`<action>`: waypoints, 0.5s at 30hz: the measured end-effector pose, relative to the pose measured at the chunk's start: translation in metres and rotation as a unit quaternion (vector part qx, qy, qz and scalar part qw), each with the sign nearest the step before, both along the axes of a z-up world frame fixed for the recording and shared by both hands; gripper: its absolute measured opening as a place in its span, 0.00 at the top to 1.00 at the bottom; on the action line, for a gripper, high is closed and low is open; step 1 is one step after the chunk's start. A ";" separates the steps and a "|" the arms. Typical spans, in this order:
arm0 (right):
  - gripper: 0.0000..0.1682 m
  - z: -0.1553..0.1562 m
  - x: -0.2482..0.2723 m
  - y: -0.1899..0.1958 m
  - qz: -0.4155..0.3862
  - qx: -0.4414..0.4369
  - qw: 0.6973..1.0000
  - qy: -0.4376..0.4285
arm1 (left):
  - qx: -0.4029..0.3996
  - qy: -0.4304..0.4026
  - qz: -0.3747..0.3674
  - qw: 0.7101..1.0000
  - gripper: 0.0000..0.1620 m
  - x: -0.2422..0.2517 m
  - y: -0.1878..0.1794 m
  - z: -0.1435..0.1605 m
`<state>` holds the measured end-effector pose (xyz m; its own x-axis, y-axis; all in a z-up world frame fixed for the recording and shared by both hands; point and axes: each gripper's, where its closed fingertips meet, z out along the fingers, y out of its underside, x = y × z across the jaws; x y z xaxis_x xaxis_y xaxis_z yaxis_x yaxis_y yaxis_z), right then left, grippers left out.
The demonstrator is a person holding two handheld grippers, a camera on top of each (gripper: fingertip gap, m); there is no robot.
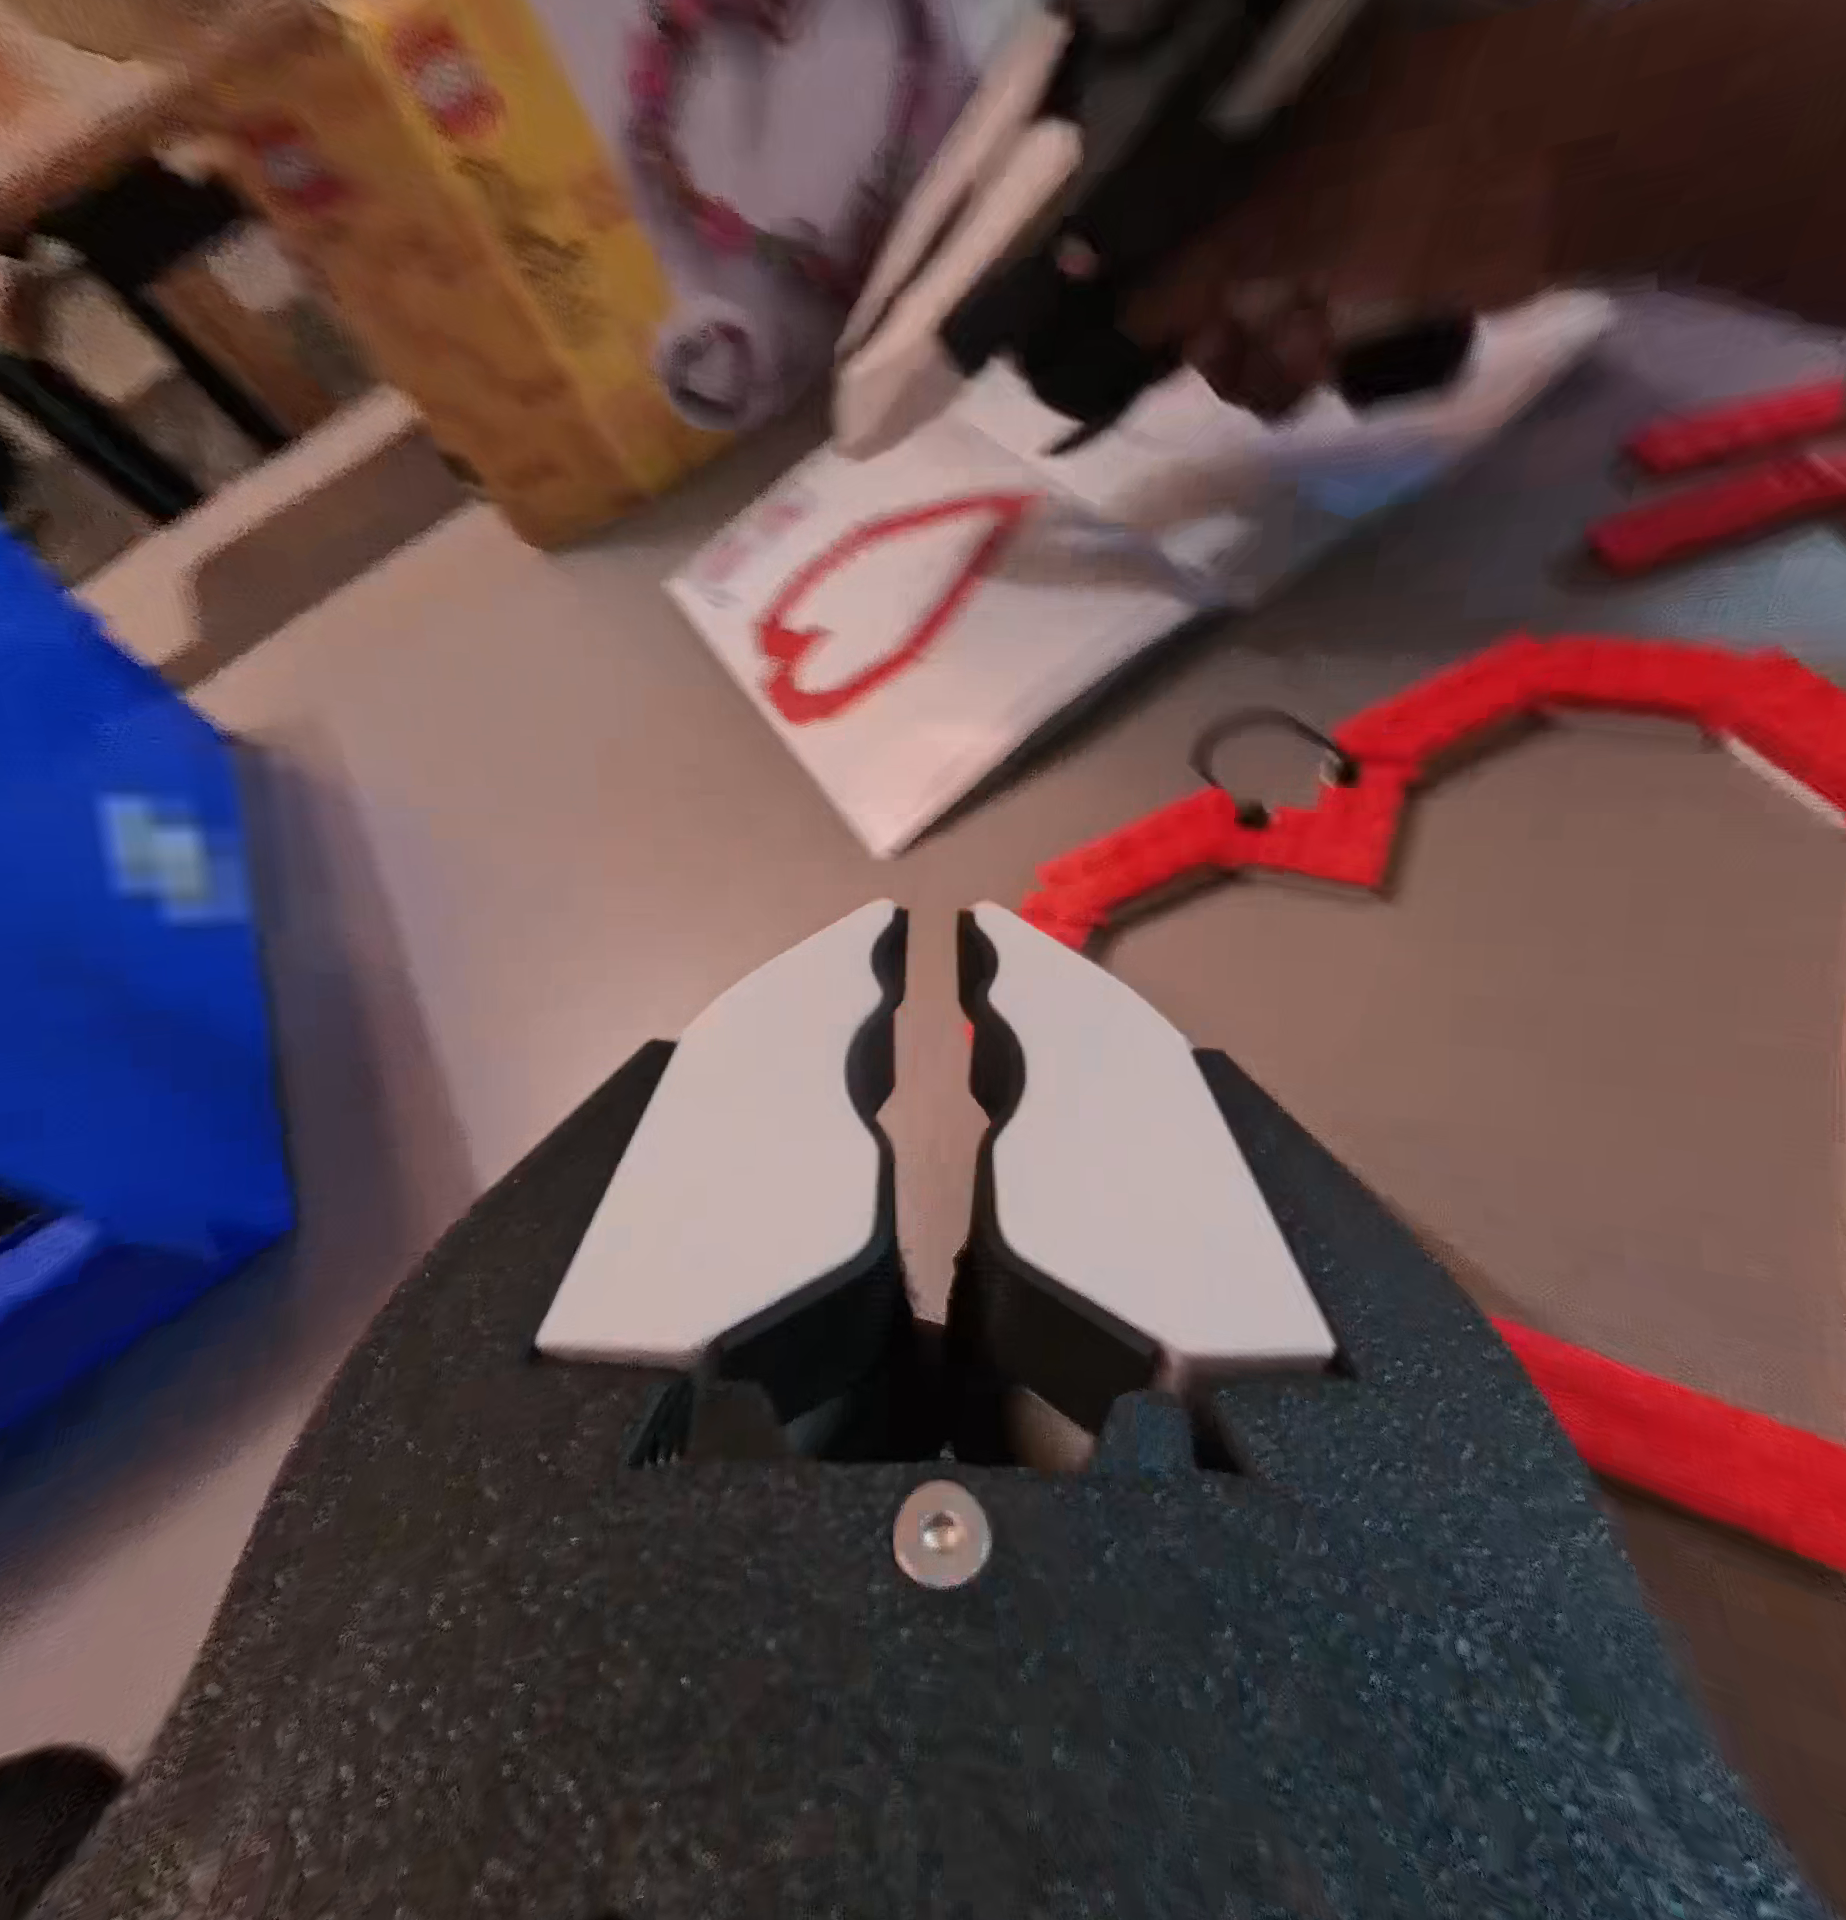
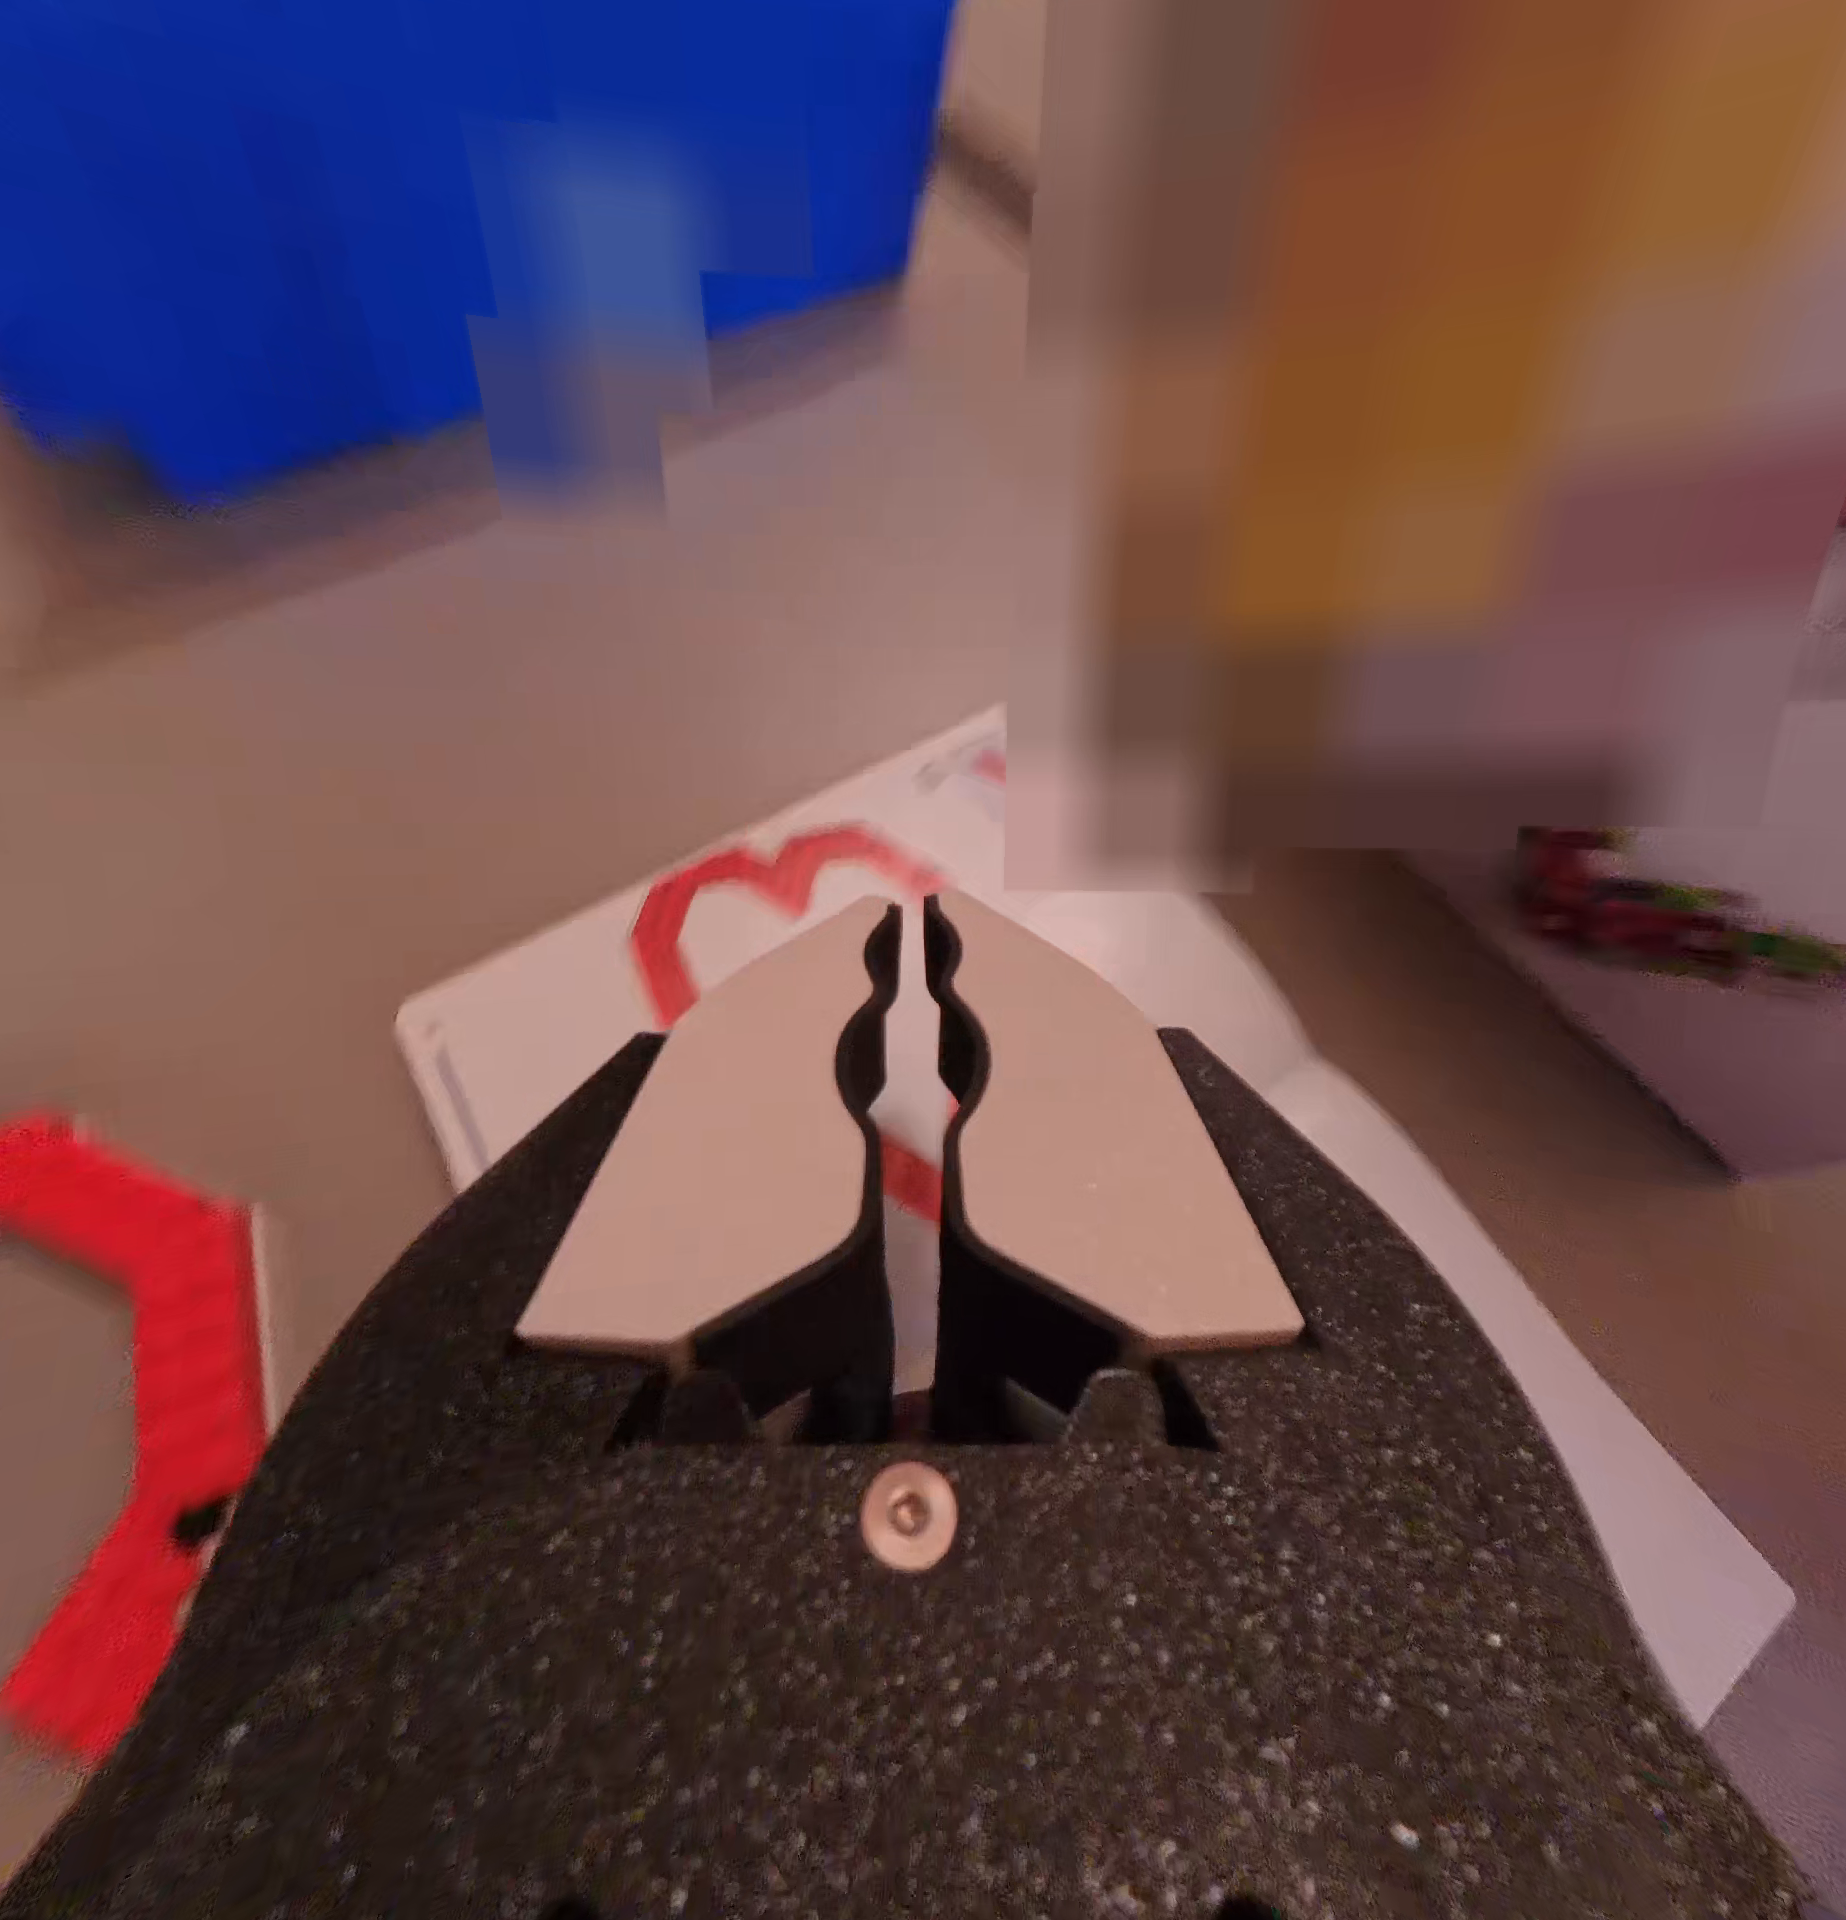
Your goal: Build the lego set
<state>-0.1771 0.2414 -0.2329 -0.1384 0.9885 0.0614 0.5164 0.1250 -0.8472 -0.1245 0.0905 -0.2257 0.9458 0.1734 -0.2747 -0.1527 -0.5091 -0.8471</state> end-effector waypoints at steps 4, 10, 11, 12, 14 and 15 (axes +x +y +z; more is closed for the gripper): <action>0.98 0.043 0.016 0.033 -0.089 -0.069 0.985 0.128 | 0.094 -0.055 0.059 0.992 0.96 -0.036 -0.016 0.025; 0.94 0.033 0.065 0.015 -0.040 -0.074 0.995 0.048 | 0.057 -0.067 -0.030 0.996 0.97 -0.028 -0.005 0.014; 0.89 0.027 0.076 0.002 -0.012 -0.087 0.996 0.021 | 0.041 -0.067 -0.065 0.995 0.96 -0.018 0.001 0.010; 0.83 0.021 0.089 -0.013 0.021 -0.106 0.994 -0.010 | 0.020 -0.068 -0.099 0.992 0.94 -0.009 0.007 0.004; 0.69 0.006 0.116 -0.042 0.075 -0.139 0.984 -0.079 | -0.025 -0.069 -0.161 0.984 0.79 0.008 0.016 -0.009; 0.65 -0.002 0.128 -0.051 0.088 -0.137 0.981 -0.107 | -0.039 -0.066 -0.171 0.982 0.67 0.009 0.021 -0.013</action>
